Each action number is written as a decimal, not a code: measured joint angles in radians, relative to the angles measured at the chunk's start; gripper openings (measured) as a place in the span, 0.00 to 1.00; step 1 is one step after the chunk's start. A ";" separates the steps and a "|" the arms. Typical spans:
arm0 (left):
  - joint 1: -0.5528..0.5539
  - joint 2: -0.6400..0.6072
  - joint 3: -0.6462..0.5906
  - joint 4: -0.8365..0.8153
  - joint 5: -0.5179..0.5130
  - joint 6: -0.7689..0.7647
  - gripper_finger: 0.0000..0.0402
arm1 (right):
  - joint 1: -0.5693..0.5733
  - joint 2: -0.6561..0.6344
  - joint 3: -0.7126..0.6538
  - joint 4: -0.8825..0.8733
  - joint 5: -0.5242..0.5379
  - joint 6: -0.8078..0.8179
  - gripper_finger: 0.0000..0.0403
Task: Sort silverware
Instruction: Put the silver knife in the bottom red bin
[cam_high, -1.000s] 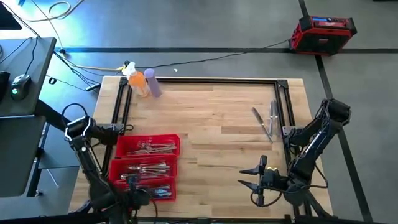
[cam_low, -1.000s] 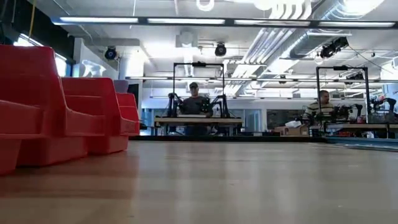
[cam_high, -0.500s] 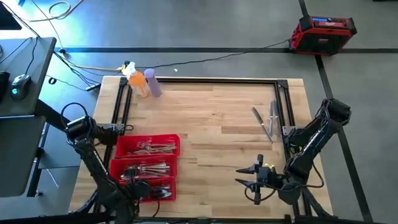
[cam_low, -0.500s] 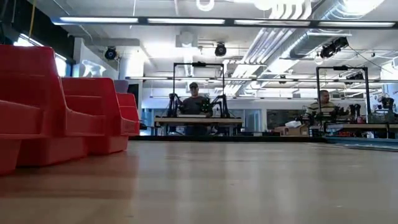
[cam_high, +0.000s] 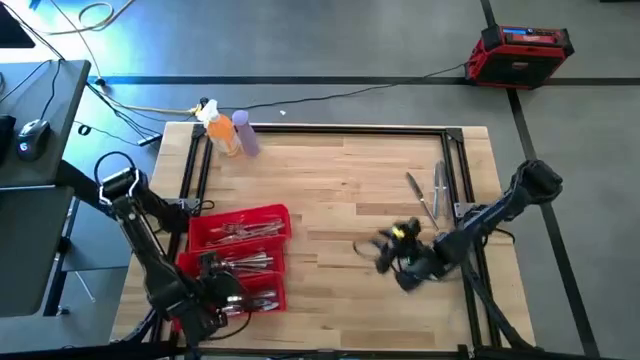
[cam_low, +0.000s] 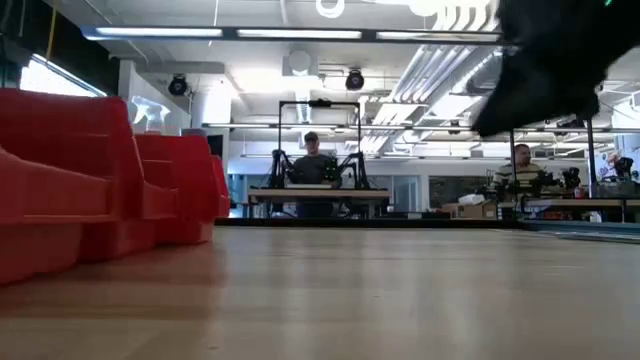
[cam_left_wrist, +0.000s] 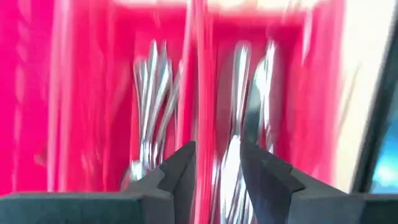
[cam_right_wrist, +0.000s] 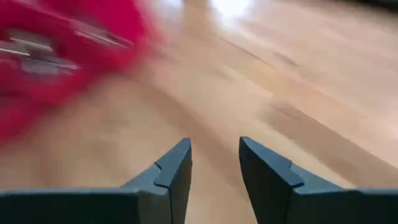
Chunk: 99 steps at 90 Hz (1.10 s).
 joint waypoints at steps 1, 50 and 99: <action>0.000 -0.003 0.005 0.000 -0.014 -0.001 0.27 | -0.016 0.000 0.000 -0.035 -0.015 0.016 0.26; -0.046 0.027 0.097 0.173 -0.439 0.153 0.21 | -0.699 0.006 -0.104 -0.283 -0.212 -0.146 0.00; -0.046 0.164 0.097 0.198 -0.507 0.163 0.21 | -0.755 0.006 -0.293 -0.004 -0.297 -0.165 0.00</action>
